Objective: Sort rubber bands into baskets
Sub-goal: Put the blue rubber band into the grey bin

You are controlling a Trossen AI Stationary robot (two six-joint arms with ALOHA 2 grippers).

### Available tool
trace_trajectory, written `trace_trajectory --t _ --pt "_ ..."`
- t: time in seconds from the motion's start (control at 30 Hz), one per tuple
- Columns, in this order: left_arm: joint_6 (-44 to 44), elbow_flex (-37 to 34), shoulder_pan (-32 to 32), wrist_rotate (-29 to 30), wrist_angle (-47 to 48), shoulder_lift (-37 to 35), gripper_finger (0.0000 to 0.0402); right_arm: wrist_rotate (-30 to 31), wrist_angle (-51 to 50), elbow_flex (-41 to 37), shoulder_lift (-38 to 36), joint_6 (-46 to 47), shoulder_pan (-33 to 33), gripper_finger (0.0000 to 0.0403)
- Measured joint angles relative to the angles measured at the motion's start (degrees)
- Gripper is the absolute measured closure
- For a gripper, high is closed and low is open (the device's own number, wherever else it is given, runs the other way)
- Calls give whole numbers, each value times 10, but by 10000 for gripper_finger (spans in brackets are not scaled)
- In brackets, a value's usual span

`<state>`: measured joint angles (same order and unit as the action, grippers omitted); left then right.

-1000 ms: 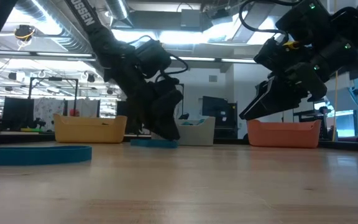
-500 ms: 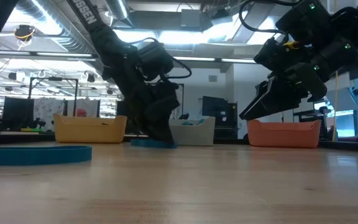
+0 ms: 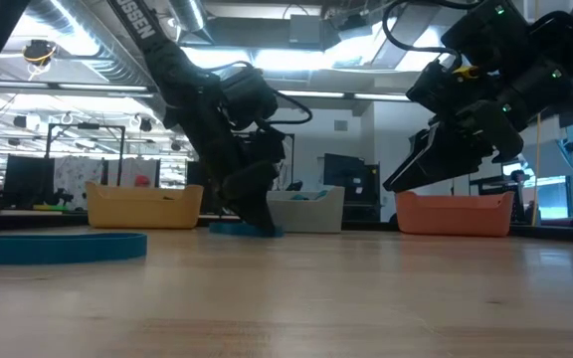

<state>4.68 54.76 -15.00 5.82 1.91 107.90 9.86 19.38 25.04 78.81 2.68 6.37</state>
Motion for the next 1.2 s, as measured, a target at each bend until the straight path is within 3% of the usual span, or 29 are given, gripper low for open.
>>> trace_trajectory --t 0.3,0.93,1.2 --pt "-34 0 0 3 -7 -1 393 0 0 0 0 0 0 220" --pt "-66 52 -10 9 -26 -142 390 0 -3 0 0 0 0 220" --pt "-115 59 -54 9 -133 -146 392 0 -3 0 0 0 0 220"
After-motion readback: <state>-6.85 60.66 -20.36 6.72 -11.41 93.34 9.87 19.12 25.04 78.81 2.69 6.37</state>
